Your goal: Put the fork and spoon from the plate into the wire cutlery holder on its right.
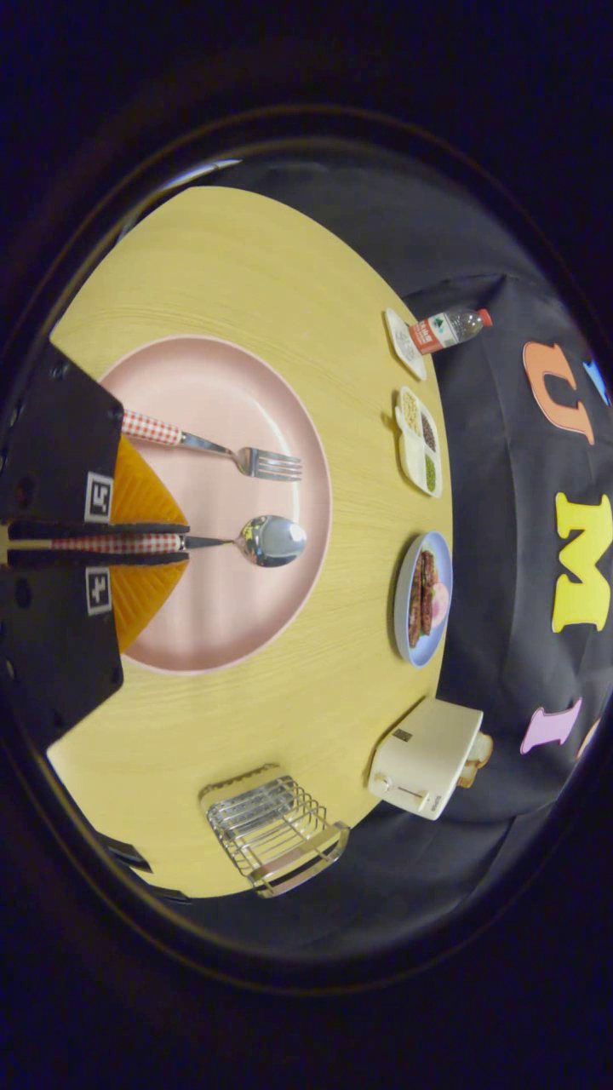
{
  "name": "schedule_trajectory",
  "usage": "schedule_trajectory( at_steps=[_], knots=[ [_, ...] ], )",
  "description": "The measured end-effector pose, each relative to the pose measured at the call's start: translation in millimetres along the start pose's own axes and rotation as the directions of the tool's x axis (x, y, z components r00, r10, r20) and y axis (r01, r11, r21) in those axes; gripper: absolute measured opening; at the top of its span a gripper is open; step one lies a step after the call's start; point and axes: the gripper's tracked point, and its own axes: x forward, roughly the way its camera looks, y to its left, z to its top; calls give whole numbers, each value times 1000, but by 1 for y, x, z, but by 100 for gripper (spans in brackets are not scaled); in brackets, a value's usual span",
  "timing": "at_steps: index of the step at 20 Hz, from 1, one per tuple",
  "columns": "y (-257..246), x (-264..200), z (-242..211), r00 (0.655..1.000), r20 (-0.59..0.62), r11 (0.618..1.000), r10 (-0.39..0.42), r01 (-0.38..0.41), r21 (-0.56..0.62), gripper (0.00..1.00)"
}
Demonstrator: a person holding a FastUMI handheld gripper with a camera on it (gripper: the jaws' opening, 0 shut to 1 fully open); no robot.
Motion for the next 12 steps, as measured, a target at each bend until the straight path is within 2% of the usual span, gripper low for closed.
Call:
schedule_trajectory(
  at_steps=[1, 6, 12],
  knots=[
    [-1, -3, 2, 1000, 1, 1000, 13, -13, 1, 2],
    [-15, -35, 25, 996, 19, 996, 84, -84, 10, 1],
    [-63, -89, 55, 988, 49, 990, 144, -144, -5, 1]
  ],
)
